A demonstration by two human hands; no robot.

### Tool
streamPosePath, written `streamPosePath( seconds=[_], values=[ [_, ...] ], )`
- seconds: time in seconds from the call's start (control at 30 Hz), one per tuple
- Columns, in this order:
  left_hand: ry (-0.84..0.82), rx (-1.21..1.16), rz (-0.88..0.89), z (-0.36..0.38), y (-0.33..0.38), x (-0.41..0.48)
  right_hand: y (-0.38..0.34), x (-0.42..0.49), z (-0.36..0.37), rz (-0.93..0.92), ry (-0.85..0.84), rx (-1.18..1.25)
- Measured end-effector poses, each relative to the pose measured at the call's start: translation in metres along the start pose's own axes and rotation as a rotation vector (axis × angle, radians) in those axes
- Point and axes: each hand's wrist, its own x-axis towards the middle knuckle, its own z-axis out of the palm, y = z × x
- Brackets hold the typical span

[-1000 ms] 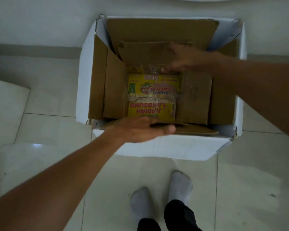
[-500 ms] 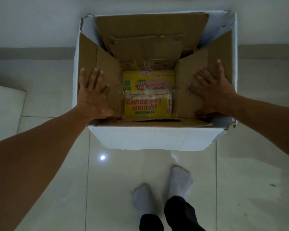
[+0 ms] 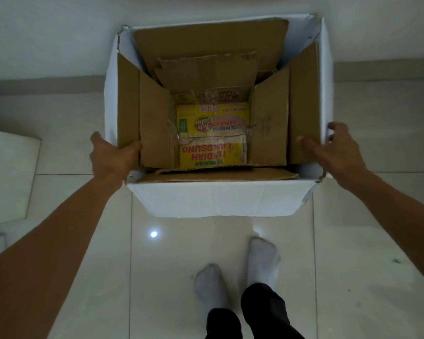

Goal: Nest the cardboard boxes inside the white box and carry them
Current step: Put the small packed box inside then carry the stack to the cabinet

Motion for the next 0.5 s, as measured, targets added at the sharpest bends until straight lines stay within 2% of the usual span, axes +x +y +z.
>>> streamPosePath(
  seconds=[0.07, 0.17, 0.5],
  values=[
    [-0.045, 0.038, 0.008, 0.005, 0.000, -0.004, 0.005, 0.005, 0.008, 0.026, -0.082, -0.007],
    [-0.038, 0.045, 0.073, 0.009, 0.002, -0.010, 0.004, 0.013, 0.010, -0.019, -0.097, 0.026],
    [0.021, 0.034, 0.112, 0.011, 0.011, -0.072, 0.031, 0.000, -0.034, -0.099, -0.032, 0.068]
  ],
)
